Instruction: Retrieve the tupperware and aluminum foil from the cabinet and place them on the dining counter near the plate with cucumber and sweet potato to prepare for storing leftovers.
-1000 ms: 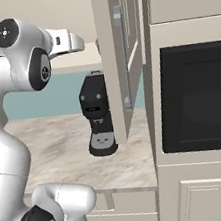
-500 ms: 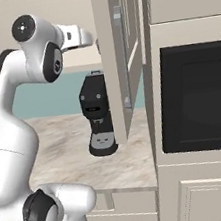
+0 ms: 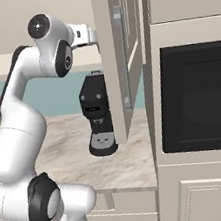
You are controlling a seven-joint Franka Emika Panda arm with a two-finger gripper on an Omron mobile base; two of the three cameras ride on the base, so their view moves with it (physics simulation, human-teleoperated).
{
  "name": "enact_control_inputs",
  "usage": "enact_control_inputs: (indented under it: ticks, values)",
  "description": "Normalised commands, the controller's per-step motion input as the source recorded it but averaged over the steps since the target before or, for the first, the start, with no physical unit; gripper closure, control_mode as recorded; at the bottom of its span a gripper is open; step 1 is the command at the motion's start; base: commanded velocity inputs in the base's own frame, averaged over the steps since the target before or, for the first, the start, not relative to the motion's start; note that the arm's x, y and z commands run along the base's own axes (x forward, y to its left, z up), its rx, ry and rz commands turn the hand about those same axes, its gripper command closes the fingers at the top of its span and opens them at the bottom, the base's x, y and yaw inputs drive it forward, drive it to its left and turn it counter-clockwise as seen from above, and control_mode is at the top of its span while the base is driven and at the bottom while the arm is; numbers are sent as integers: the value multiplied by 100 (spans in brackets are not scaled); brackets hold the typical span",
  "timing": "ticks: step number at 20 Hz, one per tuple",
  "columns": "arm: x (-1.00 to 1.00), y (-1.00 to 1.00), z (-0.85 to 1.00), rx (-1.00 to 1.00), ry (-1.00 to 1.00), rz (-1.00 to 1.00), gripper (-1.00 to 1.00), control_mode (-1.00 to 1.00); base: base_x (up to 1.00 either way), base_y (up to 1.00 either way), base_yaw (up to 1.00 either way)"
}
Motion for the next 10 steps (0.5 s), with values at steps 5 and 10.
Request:
enact_control_inputs:
  ticks: [5, 10]
  values:
    - [43, -3, -9, 0, 0, 0, -100, -100, 0, 0, 0]
    - [37, -5, 0, 0, 0, 0, -100, -100, 0, 0, 0]
